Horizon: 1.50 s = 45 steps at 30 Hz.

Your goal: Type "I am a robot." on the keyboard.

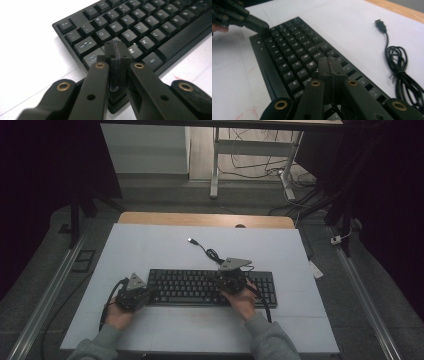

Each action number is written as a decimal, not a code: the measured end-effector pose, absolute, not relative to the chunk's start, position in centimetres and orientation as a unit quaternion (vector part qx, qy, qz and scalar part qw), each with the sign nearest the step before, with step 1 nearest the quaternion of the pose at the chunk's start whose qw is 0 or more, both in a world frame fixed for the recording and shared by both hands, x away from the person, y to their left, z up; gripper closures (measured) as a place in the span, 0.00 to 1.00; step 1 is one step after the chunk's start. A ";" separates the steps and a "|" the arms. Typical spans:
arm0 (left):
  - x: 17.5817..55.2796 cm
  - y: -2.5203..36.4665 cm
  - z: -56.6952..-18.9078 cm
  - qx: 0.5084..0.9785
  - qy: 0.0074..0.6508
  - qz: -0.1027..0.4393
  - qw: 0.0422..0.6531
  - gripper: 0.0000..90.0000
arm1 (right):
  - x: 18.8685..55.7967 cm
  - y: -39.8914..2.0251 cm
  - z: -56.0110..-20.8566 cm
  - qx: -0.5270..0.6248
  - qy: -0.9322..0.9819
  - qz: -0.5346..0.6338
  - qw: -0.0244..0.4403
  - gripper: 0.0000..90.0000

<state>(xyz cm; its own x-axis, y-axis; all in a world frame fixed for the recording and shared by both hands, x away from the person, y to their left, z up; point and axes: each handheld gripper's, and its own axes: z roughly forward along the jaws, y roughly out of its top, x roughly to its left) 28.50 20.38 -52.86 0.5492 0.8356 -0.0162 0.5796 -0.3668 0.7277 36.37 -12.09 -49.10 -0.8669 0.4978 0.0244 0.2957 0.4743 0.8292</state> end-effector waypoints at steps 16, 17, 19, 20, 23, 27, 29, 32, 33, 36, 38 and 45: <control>28.7 20.4 -53.1 0.809 0.438 0.184 0.347 0.99 | 36.9 -10.6 -50.1 0.228 0.862 0.441 0.104 1.00; 28.7 20.4 -53.1 0.809 0.438 0.184 0.347 0.99 | 36.9 -10.5 -50.2 0.228 0.862 0.441 0.103 1.00; 28.6 20.4 -53.1 0.809 0.438 0.183 0.348 0.99 | 37.0 -10.3 -50.4 0.227 0.863 0.441 0.100 1.00; 28.6 20.4 -53.1 0.809 0.437 0.182 0.347 0.99 | 37.1 -10.2 -50.5 0.226 0.864 0.438 0.100 1.00; 28.6 20.5 -53.1 0.810 0.437 0.182 0.347 0.99 | 37.3 -9.9 -50.9 0.229 0.867 0.431 0.097 1.00; 28.5 20.4 -53.1 0.810 0.436 0.181 0.348 0.99 | 37.5 -9.7 -51.3 0.230 0.871 0.424 0.096 1.00; 28.5 20.4 -53.1 0.811 0.435 0.181 0.348 0.99 | 37.6 -9.6 -51.4 0.229 0.872 0.421 0.097 1.00; 28.5 20.4 -53.1 0.811 0.435 0.180 0.347 0.99 | 37.7 -9.3 -51.5 0.226 0.873 0.422 0.096 1.00; 28.5 20.4 -53.1 0.811 0.435 0.180 0.347 0.99 | 37.7 -9.2 -51.5 0.226 0.873 0.420 0.098 1.00; 28.6 20.3 -53.2 0.813 0.436 0.178 0.343 0.99 | 37.7 -8.9 -51.6 0.220 0.876 0.417 0.100 1.00; 28.6 20.3 -53.3 0.813 0.436 0.177 0.343 0.99 | 37.7 -8.7 -51.7 0.219 0.877 0.415 0.100 1.00; 28.6 20.3 -53.3 0.813 0.435 0.176 0.344 0.99 | 37.7 -8.1 -51.8 0.213 0.882 0.408 0.105 1.00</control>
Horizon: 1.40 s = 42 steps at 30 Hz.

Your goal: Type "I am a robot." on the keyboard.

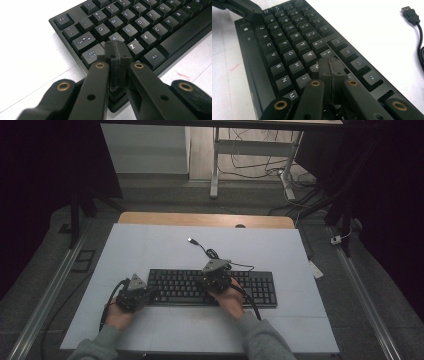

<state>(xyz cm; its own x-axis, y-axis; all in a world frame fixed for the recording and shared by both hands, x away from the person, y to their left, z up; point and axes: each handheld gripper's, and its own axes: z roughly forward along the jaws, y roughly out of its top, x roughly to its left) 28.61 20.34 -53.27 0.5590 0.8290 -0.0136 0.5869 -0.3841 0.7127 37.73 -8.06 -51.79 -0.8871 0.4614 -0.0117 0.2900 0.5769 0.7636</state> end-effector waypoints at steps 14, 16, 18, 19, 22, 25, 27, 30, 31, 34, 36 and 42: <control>28.6 20.4 -53.2 0.812 0.436 0.177 0.346 0.99 | 37.6 -8.0 -51.7 0.213 0.883 0.404 0.111 1.00; 28.5 20.4 -53.1 0.809 0.435 0.182 0.351 0.99 | 37.5 -8.3 -51.2 0.213 0.876 0.419 0.111 1.00; 28.3 20.5 -52.9 0.805 0.434 0.185 0.359 0.99 | 37.4 -8.4 -51.0 0.214 0.874 0.422 0.112 1.00; 28.3 20.5 -52.8 0.804 0.433 0.187 0.362 0.99 | 37.4 -8.5 -50.8 0.213 0.873 0.425 0.113 1.00; 28.1 20.7 -52.6 0.799 0.434 0.189 0.370 0.99 | 37.3 -9.0 -50.5 0.211 0.871 0.429 0.116 1.00; 28.0 20.9 -52.4 0.794 0.437 0.189 0.377 0.98 | 37.1 -9.6 -50.3 0.211 0.869 0.432 0.115 1.00; 27.9 21.0 -52.4 0.791 0.439 0.188 0.381 0.97 | 37.0 -10.1 -50.2 0.210 0.870 0.430 0.118 1.00; 27.9 21.2 -52.3 0.788 0.440 0.189 0.386 0.88 | 36.8 -10.9 -50.0 0.213 0.867 0.435 0.115 0.88; 27.9 21.2 -52.3 0.787 0.440 0.188 0.388 0.85 | 36.8 -11.2 -49.9 0.215 0.866 0.436 0.116 0.84; 27.9 21.3 -52.3 0.784 0.441 0.189 0.393 0.77 | 36.6 -12.1 -49.6 0.221 0.862 0.441 0.116 0.73; 27.8 21.3 -52.2 0.782 0.443 0.191 0.394 0.70 | 36.5 -12.6 -49.5 0.225 0.861 0.441 0.114 0.67; 27.8 21.5 -52.2 0.776 0.450 0.192 0.398 0.58 | 36.0 -14.2 -49.5 0.233 0.858 0.443 0.112 0.61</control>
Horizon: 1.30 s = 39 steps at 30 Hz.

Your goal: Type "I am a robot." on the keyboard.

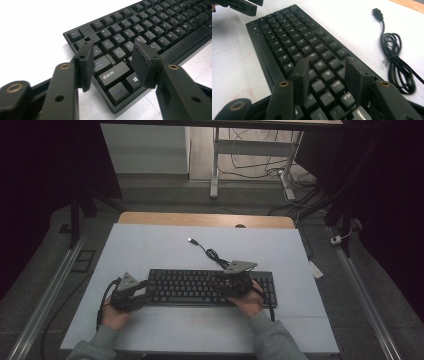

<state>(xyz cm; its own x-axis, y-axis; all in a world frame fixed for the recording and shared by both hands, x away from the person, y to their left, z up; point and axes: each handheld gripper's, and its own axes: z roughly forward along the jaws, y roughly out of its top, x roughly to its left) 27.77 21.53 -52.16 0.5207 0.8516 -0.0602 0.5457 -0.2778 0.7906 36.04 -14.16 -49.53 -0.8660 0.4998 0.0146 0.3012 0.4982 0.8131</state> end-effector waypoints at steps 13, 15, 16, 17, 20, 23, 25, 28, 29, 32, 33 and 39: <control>27.8 21.7 -52.2 0.776 0.452 0.190 0.397 0.52 | 35.1 -17.5 -49.4 0.247 0.851 0.447 0.124 0.57; 27.8 21.7 -52.2 0.775 0.454 0.190 0.396 0.51 | 34.9 -17.8 -49.5 0.247 0.850 0.448 0.126 0.57; 27.8 21.7 -52.2 0.775 0.454 0.190 0.396 0.51 | 34.9 -17.9 -49.4 0.247 0.851 0.446 0.127 0.57; 27.8 21.7 -52.2 0.775 0.455 0.190 0.396 0.51 | 34.8 -18.0 -49.5 0.248 0.849 0.449 0.129 0.57; 27.8 21.7 -52.3 0.776 0.454 0.191 0.395 0.51 | 34.8 -18.3 -49.5 0.249 0.849 0.447 0.129 0.57; 27.8 21.7 -52.3 0.776 0.453 0.192 0.394 0.51 | 34.8 -18.4 -49.5 0.250 0.849 0.448 0.130 0.57; 27.8 21.6 -52.3 0.777 0.453 0.192 0.393 0.51 | 34.8 -18.4 -49.5 0.249 0.849 0.447 0.130 0.57; 27.7 21.4 -52.1 0.779 0.450 0.187 0.396 0.52 | 34.8 -18.4 -49.5 0.247 0.851 0.445 0.130 0.56; 27.6 21.2 -52.0 0.781 0.445 0.183 0.398 0.52 | 34.8 -18.4 -49.5 0.247 0.850 0.447 0.130 0.56; 27.3 20.1 -51.7 0.794 0.424 0.172 0.400 0.51 | 34.8 -18.3 -49.6 0.247 0.851 0.444 0.131 0.56; 27.3 19.8 -51.6 0.799 0.416 0.169 0.400 0.51 | 34.8 -18.3 -49.6 0.247 0.852 0.443 0.130 0.56; 27.0 18.0 -51.3 0.820 0.385 0.154 0.395 0.51 | 34.8 -18.2 -49.7 0.246 0.854 0.440 0.129 0.56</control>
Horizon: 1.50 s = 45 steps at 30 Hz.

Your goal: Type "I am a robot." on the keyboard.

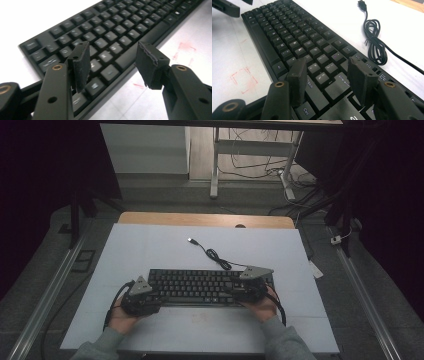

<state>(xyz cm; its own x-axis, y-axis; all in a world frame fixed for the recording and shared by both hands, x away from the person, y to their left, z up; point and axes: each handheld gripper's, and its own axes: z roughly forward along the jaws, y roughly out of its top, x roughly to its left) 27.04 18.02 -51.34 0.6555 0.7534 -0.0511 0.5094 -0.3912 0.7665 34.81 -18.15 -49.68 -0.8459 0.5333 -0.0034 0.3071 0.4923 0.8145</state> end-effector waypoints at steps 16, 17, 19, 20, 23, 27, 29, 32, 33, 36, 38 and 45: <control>27.5 15.3 -51.5 0.843 0.349 0.139 0.384 0.84 | 34.9 -18.0 -49.9 0.244 0.858 0.434 0.129 0.56; 27.5 15.1 -51.6 0.845 0.346 0.139 0.383 0.88 | 34.9 -18.0 -49.9 0.245 0.858 0.434 0.128 0.56; 27.6 14.7 -51.7 0.849 0.341 0.137 0.380 0.95 | 34.9 -17.9 -50.0 0.246 0.858 0.432 0.128 0.56; 27.7 14.5 -51.8 0.850 0.339 0.136 0.379 0.97 | 34.9 -17.9 -50.0 0.247 0.859 0.430 0.128 0.56; 27.9 14.0 -52.1 0.855 0.334 0.134 0.373 0.99 | 34.9 -17.9 -50.1 0.245 0.860 0.429 0.128 0.55; 28.1 13.4 -52.6 0.860 0.332 0.132 0.366 0.99 | 34.9 -17.8 -50.1 0.244 0.862 0.425 0.130 0.55; 28.2 13.2 -52.7 0.859 0.332 0.132 0.368 0.99 | 34.9 -17.8 -50.1 0.243 0.862 0.425 0.130 0.55; 28.3 13.1 -52.8 0.857 0.332 0.133 0.371 0.99 | 35.0 -17.8 -50.2 0.244 0.863 0.424 0.129 0.55; 28.4 13.1 -52.8 0.857 0.333 0.133 0.371 0.99 | 34.9 -17.8 -50.2 0.244 0.863 0.424 0.129 0.55; 28.4 12.9 -53.1 0.858 0.332 0.131 0.369 0.99 | 34.9 -17.7 -50.2 0.243 0.863 0.422 0.130 0.55; 28.4 12.7 -53.0 0.860 0.328 0.134 0.367 0.99 | 34.9 -17.7 -50.2 0.244 0.863 0.423 0.131 0.55; 28.0 13.8 -52.0 0.839 0.342 0.153 0.396 0.99 | 34.9 -17.9 -50.1 0.245 0.861 0.425 0.132 0.55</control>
<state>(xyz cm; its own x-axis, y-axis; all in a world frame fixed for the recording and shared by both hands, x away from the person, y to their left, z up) 28.04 13.77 -52.00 0.7196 0.6943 -0.0145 0.4525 -0.4529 0.7682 34.91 -17.89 -50.09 -0.8446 0.5351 -0.0195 0.3104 0.5189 0.7965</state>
